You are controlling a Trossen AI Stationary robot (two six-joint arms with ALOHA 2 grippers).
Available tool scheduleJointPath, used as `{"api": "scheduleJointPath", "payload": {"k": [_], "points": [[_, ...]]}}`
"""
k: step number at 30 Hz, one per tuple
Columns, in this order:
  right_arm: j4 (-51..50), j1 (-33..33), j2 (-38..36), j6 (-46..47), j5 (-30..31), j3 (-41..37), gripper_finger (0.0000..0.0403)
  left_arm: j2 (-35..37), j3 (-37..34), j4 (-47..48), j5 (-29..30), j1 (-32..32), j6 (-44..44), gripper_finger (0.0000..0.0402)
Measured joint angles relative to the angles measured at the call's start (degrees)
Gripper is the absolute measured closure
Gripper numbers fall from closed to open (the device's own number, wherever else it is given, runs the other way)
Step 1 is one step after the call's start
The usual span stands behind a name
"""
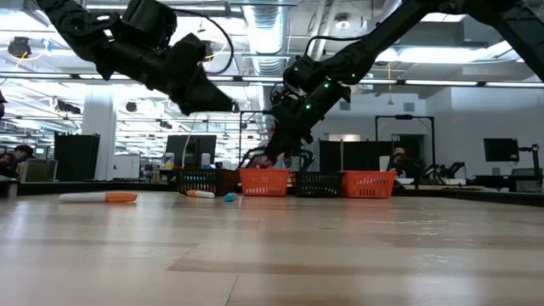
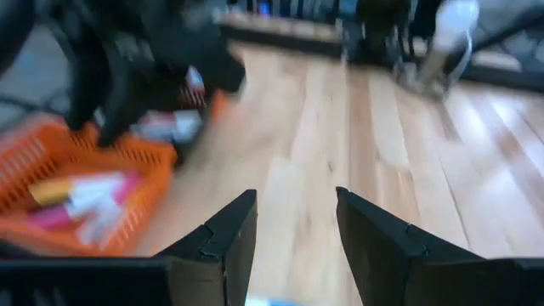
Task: Pick & Place Markers
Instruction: Put the small orange highlighter pen into the left orange basket
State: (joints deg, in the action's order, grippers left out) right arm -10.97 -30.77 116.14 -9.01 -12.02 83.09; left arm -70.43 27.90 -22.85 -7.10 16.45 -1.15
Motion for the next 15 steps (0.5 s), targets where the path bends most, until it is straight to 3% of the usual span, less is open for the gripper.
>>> {"api": "scheduleJointPath", "payload": {"k": [4,9,15], "points": [[-2.11,1.07,-0.10,-2.56,-0.09,0.00,0.0246,0.00,0.00,6.28,0.41,-2.74,2.98,0.0242],[-5.28,1.95,-2.72,-6.01,-1.60,-0.06,0.0253,0.00,0.00,10.38,5.28,-8.44,8.97,0.0242],[-9.75,1.74,-8.31,-6.44,-13.80,-0.02,0.0261,0.00,0.00,17.25,18.05,-18.11,13.24,0.0242]]}}
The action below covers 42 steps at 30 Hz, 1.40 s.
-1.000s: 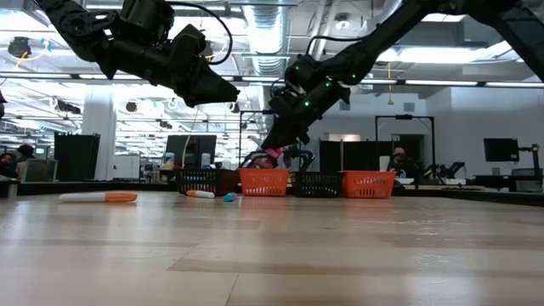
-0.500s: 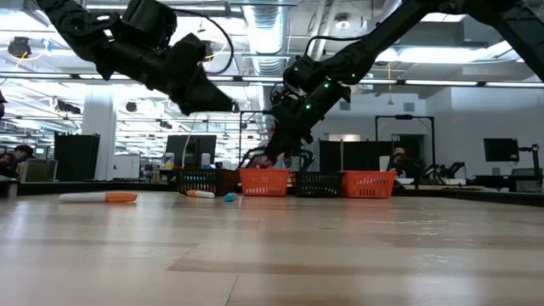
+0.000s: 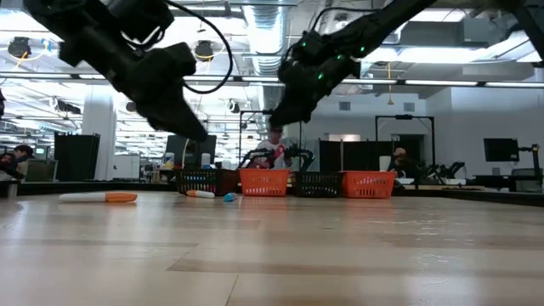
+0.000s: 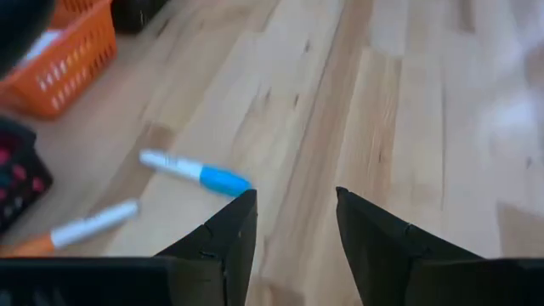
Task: Pick & Place Markers
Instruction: Put the small orange highlighter pen into the left orange basket
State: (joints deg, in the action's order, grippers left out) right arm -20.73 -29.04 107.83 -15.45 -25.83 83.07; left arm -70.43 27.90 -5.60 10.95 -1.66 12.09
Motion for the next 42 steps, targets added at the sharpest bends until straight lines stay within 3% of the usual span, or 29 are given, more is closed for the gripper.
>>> {"api": "scheduleJointPath", "payload": {"k": [6,10,13,20,30,33,35,42], "points": [[-3.70,0.34,-3.45,0.36,-20.90,-1.62,0.0264,0.00,0.00,4.18,7.35,-6.94,6.57,0.0242],[-2.57,1.61,-4.17,-0.81,-37.78,-5.41,0.0262,0.00,0.00,8.67,7.47,-9.05,17.20,0.0242],[-2.59,2.59,-4.13,-3.72,-46.55,-7.92,0.0262,0.00,0.00,14.48,7.10,-10.31,25.45,0.0242],[-2.99,3.95,-4.08,-6.90,-48.85,-10.27,0.0266,0.00,0.00,20.49,7.07,-12.90,36.32,0.0242],[1.71,3.76,-4.06,-10.35,-48.78,-10.27,0.0263,0.00,0.00,24.89,8.04,-16.74,42.17,0.0272],[2.47,4.65,-4.06,-13.65,-45.41,-10.27,0.0266,0.00,0.00,24.86,8.72,-17.43,42.42,0.0283],[3.97,5.35,-4.04,-15.21,-38.37,-10.27,0.0271,0.00,0.00,24.73,9.28,-17.65,42.43,0.0286],[7.39,9.36,-4.02,-13.54,1.34,-10.27,0.0295,0.00,0.00,24.40,10.48,-17.65,42.41,0.0288]]}}
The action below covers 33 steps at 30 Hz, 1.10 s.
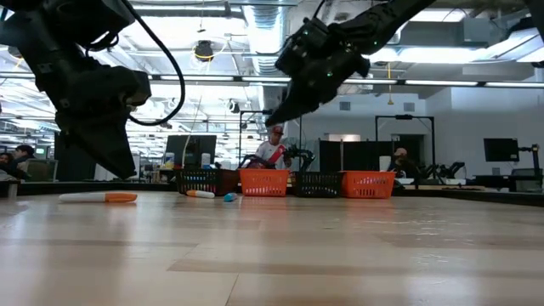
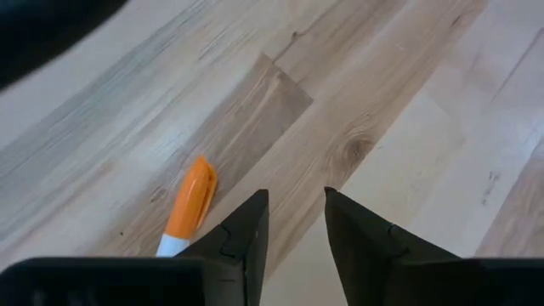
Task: Pick & Place Markers
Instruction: Put the small orange highlighter pen into the left orange basket
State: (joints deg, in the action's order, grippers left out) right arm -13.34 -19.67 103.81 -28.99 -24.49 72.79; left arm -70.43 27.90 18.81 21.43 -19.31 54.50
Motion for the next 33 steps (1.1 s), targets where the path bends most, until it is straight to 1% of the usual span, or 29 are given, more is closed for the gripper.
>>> {"api": "scheduleJointPath", "payload": {"k": [2,4,5,6,7,9,13,16,22,27,33], "points": [[0.10,1.22,-0.01,1.56,10.13,0.00,0.0300,0.00,0.00,-0.02,0.00,0.00,0.00,0.0288],[-0.99,2.21,-0.53,2.21,18.56,0.00,0.0303,0.00,0.00,-0.35,-0.28,0.00,0.15,0.0288],[-1.77,2.62,-0.85,2.21,21.94,0.00,0.0303,0.00,0.00,-0.47,-0.75,0.00,0.46,0.0288],[-2.88,2.97,-1.34,2.23,23.93,0.00,0.0304,0.00,0.00,-0.48,-1.33,-0.01,0.87,0.0288],[-4.62,3.03,-2.00,2.23,24.38,0.00,0.0304,0.00,0.00,-0.48,-1.92,-0.02,1.09,0.0288],[-6.10,2.95,-3.60,2.45,22.44,0.00,0.0304,0.00,0.00,-0.62,-2.20,-0.02,1.11,0.0288],[-8.63,2.02,-6.50,3.81,16.52,0.07,0.0304,0.00,0.00,-0.75,-2.16,0.00,1.83,0.0288],[-10.44,0.67,-7.71,5.03,14.16,0.07,0.0304,0.00,0.00,-0.82,-2.14,0.00,3.88,0.0288],[-12.12,-2.52,-6.20,6.14,9.31,0.06,0.0304,0.00,0.00,-0.83,-1.95,0.00,4.52,0.0288],[-12.02,-3.82,-5.05,6.14,8.07,0.02,0.0304,0.00,0.00,-0.27,-1.84,0.00,4.50,0.0288],[-11.92,-3.36,-5.38,6.14,7.77,0.02,0.0304,0.00,-0.02,6.27,0.50,0.00,4.43,0.0288]]}}
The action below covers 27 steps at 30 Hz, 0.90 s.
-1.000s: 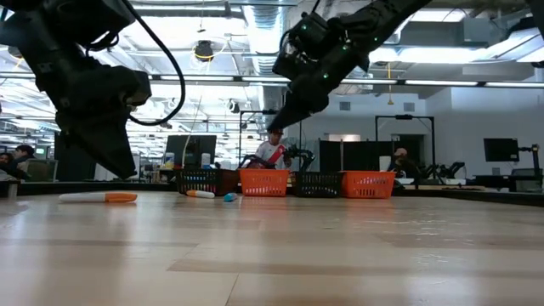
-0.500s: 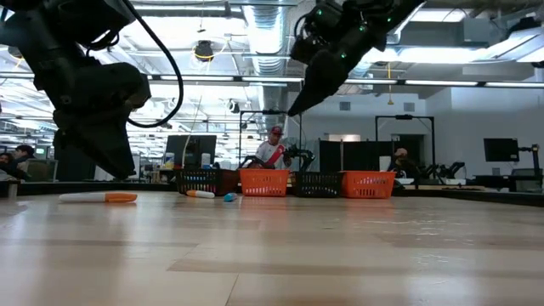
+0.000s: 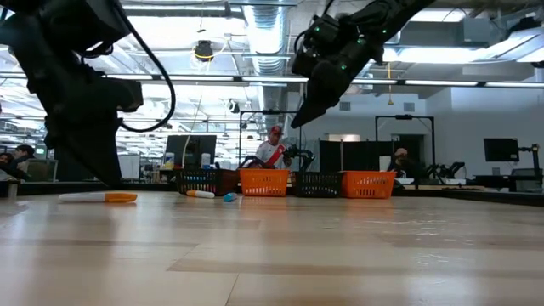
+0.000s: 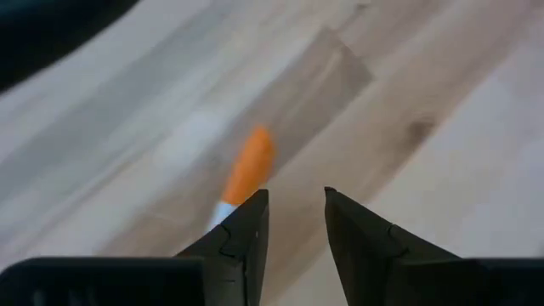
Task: Pick & Place Markers
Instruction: Put the small orange highlighter pen into the left orange basket
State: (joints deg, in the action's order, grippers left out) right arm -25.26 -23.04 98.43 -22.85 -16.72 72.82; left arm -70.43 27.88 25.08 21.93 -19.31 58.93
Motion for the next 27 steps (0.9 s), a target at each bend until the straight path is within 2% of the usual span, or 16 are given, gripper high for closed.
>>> {"api": "scheduleJointPath", "payload": {"k": [10,15,20,23,27], "points": [[-0.02,2.12,-0.02,-0.61,0.02,0.00,0.0304,-1.02,0.00,1.86,1.49,0.00,-0.10,0.0288],[-0.04,2.00,-0.02,-0.98,0.12,0.00,0.0304,-6.53,0.02,0.88,-0.34,0.00,0.43,0.0288],[-0.04,1.93,-0.02,-1.03,0.09,0.00,0.0304,-11.88,0.69,1.04,0.74,-0.11,0.56,0.0288],[-0.04,1.93,-0.02,-1.03,0.11,0.00,0.0304,-11.60,0.60,0.95,0.75,-0.02,0.49,0.0288],[-0.04,1.91,-0.02,-1.08,0.12,0.00,0.0304,-7.72,-0.21,0.02,-0.01,0.09,0.10,0.0288]]}}
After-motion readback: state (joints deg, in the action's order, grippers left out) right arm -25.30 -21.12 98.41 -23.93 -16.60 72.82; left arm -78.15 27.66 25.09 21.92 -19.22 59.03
